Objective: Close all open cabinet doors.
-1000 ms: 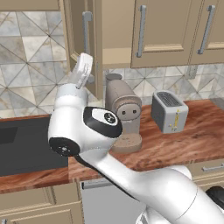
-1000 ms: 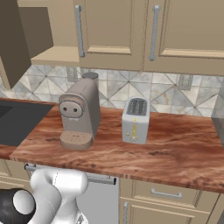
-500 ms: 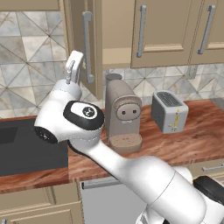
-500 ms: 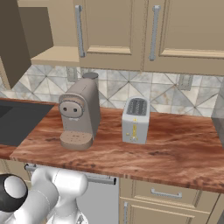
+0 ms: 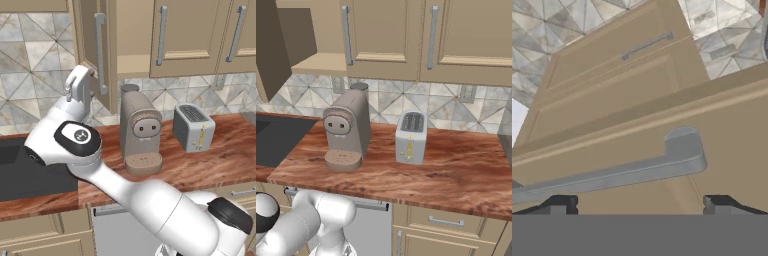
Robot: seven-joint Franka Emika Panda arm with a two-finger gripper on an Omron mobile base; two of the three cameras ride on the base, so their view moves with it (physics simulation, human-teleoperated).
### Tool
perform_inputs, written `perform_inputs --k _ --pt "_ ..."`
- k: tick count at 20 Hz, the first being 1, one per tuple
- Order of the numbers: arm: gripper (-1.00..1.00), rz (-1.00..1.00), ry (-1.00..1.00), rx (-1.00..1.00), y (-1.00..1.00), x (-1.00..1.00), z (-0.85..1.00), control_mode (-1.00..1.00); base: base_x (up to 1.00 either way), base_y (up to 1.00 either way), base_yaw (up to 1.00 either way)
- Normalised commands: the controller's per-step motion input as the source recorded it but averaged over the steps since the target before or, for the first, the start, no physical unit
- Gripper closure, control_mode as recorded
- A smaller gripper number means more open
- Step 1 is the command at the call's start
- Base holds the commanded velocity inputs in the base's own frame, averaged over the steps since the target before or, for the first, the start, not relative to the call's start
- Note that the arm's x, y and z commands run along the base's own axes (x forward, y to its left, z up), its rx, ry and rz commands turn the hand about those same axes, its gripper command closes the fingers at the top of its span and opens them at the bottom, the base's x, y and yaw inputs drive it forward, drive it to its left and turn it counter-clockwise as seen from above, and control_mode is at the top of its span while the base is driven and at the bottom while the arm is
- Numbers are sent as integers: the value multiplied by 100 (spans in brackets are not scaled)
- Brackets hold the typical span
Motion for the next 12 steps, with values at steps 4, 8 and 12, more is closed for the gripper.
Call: perform_inputs --k 4,8,12 --pt "-100 -10 -11 0 -24 -12 0 -100 0 0 0" --pt "-100 -7 -8 1 -31 -1 0 -100 0 0 0" --pt "-100 -2 -5 2 -44 0 0 -100 0 0 0"
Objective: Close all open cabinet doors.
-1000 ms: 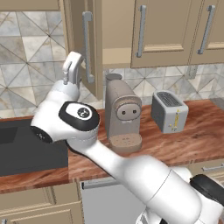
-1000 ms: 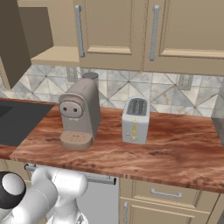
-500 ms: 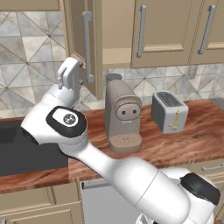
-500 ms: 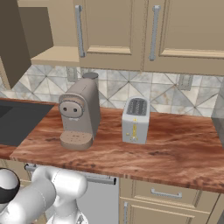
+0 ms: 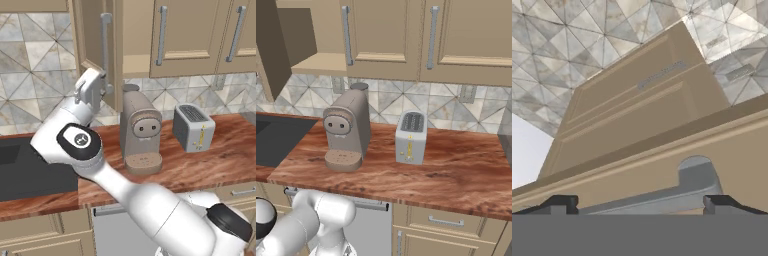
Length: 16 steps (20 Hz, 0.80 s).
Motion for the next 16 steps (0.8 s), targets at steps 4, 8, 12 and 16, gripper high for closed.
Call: perform_inputs --k 4,8,12,16 --pt "-100 0 -2 5 -53 7 0 -100 0 0 0" --pt "-100 0 0 8 -50 31 1 -100 0 0 0" --pt "-100 5 0 11 -50 65 0 -100 0 0 0" --pt "-100 11 0 14 -35 94 5 -100 0 0 0"
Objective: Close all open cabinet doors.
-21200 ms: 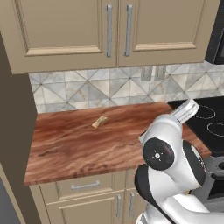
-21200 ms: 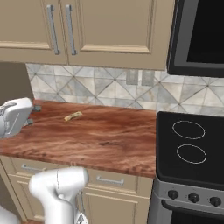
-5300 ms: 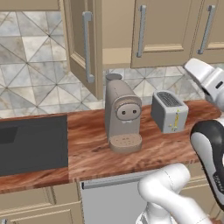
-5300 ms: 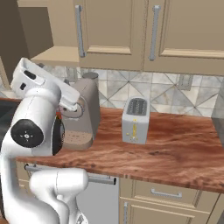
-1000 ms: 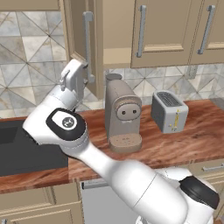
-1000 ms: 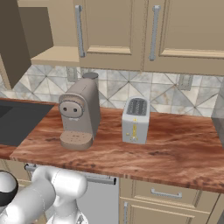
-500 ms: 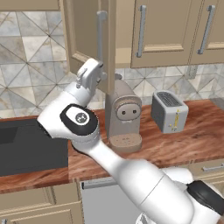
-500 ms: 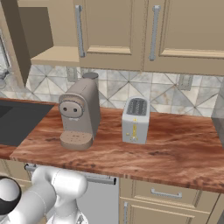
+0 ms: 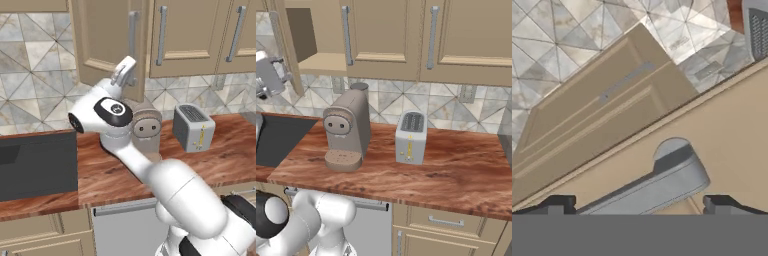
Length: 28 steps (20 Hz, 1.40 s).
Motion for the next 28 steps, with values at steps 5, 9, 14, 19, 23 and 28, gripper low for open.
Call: perform_inputs --k 5,9,14,19,23,28 --pt "-100 12 0 14 -24 100 13 -100 0 0 0" --pt "-100 12 0 14 -20 100 12 -100 0 0 0" --pt "-100 10 0 13 -15 100 13 -100 0 0 0" --pt "-100 10 0 11 -10 94 11 -100 0 0 0" --pt "-100 12 -6 5 -11 80 0 -100 0 0 0" --pt "-100 19 -19 0 -15 29 -9 -100 0 0 0"
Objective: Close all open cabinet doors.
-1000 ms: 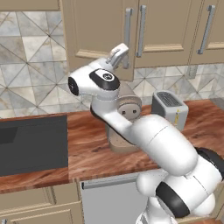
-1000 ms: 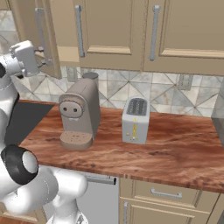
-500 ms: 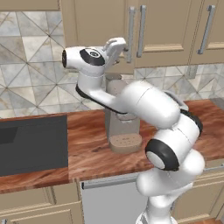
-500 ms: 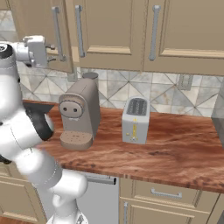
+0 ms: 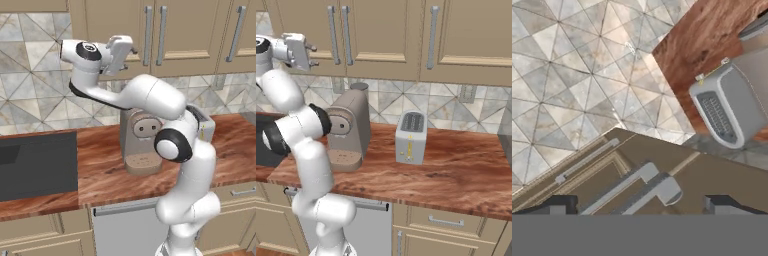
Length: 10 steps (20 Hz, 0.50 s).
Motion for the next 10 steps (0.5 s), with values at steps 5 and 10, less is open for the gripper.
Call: perform_inputs --k 5,10 --pt "-100 27 -26 0 -44 -3 -26 -100 0 0 0" --pt "-100 28 -26 0 -54 -3 -17 -100 0 0 0"
